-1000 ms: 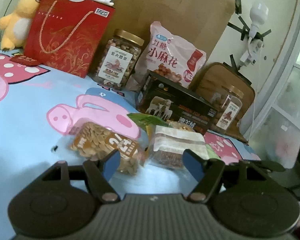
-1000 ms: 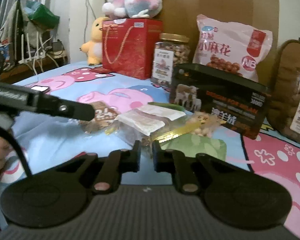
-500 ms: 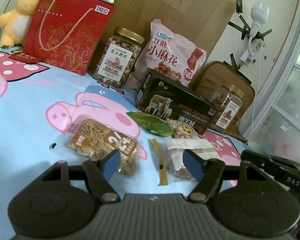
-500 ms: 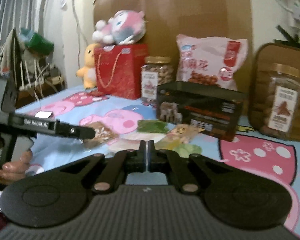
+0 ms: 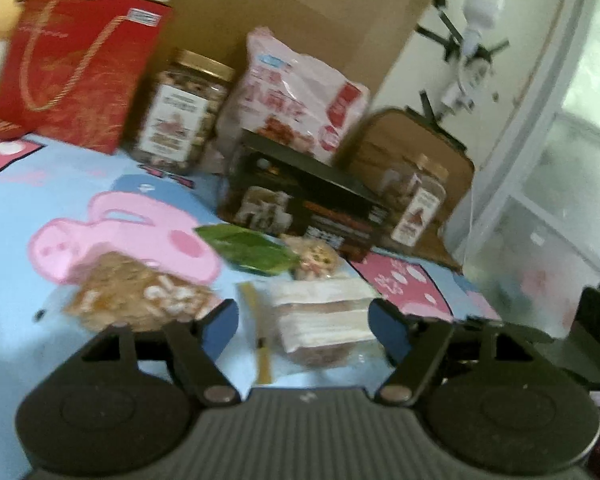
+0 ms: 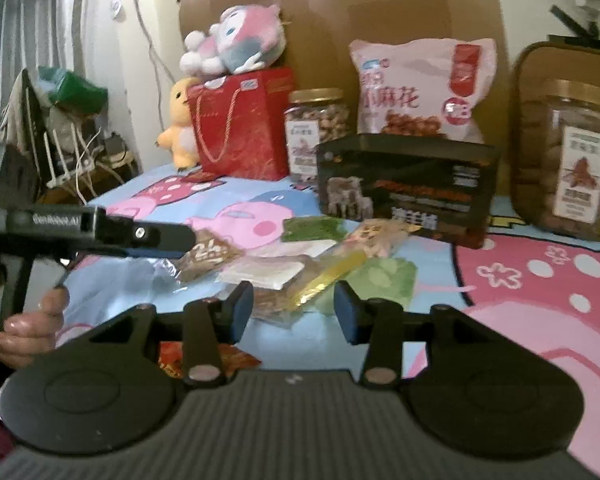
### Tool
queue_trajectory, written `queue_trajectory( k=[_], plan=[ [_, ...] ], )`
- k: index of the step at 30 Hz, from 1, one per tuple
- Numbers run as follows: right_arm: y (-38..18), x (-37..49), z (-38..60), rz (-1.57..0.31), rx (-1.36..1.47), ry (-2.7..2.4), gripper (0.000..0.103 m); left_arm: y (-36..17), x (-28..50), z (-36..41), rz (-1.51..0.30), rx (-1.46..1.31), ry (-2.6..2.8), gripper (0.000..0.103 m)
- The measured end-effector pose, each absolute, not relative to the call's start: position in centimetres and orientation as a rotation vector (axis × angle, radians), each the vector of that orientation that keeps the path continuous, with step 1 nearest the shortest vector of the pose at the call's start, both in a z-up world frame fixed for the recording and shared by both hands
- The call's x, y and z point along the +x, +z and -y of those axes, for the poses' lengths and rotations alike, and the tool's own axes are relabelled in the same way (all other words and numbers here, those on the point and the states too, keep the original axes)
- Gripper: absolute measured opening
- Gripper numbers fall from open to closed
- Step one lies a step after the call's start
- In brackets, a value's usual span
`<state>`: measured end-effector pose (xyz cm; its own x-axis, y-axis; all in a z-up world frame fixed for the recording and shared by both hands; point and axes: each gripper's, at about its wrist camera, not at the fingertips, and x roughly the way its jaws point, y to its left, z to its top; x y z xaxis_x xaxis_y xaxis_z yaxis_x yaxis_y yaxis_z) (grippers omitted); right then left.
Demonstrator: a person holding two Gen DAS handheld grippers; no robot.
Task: Organize snacks
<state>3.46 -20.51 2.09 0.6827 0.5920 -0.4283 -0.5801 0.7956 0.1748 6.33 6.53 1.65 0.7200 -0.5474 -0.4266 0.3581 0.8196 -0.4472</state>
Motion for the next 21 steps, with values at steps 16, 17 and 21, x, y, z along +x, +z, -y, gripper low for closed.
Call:
queue_trajectory(
  k=[16,17,21],
  plan=[
    [0.8,5.6,18.8,-0.532,0.01,0.679,0.051,0.6,8.8,-3.6,-0.666,-0.351,-0.56,0.081],
    [1.0,5.4,18.8,-0.524,0.015,0.683,0.051,0.8,8.6,-3.7,-0.655,-0.352,-0.562,0.081],
    [2.0,4.3,18.7,-0.45,-0.003,0.688,0.051,2.6,7.4,-4.1,-0.594,-0.356,-0.568,0.081]
  ],
)
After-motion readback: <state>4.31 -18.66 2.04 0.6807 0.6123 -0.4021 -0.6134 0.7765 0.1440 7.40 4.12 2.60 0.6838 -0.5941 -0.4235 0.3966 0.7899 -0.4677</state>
